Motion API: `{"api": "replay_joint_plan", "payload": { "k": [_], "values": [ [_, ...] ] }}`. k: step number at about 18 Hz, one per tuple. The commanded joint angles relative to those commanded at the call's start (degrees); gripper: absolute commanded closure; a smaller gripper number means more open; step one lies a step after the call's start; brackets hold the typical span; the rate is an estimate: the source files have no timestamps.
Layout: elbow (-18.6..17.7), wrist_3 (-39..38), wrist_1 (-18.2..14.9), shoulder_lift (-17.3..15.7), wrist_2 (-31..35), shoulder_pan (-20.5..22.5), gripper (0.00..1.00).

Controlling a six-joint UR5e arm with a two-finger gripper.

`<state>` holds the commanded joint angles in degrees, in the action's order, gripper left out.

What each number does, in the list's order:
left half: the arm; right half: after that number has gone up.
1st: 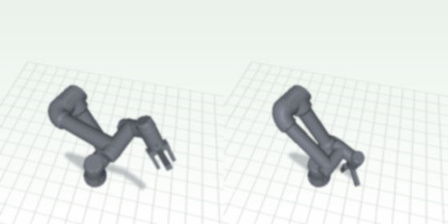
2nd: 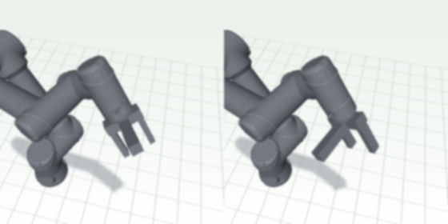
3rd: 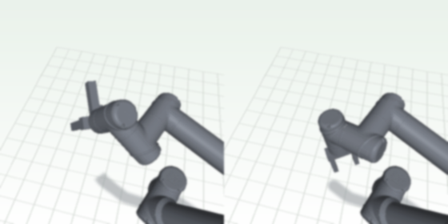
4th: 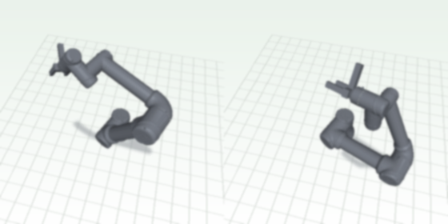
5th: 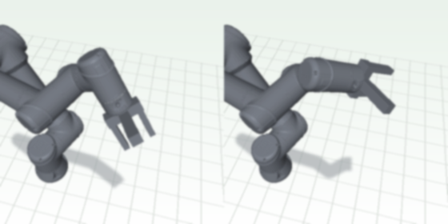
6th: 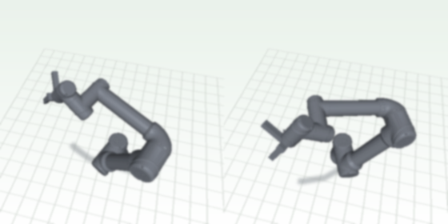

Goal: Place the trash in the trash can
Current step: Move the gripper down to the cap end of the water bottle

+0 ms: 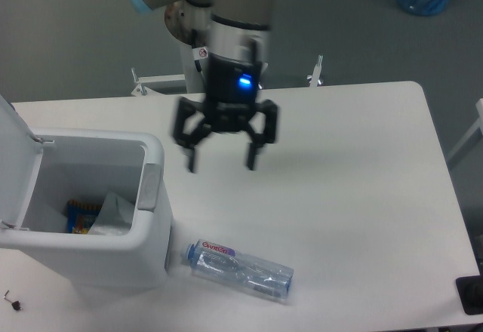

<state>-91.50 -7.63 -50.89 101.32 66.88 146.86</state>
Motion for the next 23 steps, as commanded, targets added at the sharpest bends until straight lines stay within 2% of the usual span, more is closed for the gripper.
{"api": "replay_joint_plan", "payload": {
  "k": [1,2,3,13,16,19,23],
  "values": [
    [1.2,-1.8,0.1,1.8,3.1,0.0,0.0],
    [4.2,-4.6,-0.3,5.0,9.3,-0.2,0.0],
    [5.3,-5.8,-0.5,6.8,11.8,-0.3,0.0],
    [6.2,-6.4,-0.2,15.9,11.6,-1.6,0.0],
    [6.2,-7.8,-0.2,17.7,12.8,-2.5,0.0],
    [7.5,-7.9,-0.2,20.7,13.1,-3.4,0.0],
    [9.7,-7.9,-0.1,23.2,13.0,-4.9,0.0]
  ]
}}
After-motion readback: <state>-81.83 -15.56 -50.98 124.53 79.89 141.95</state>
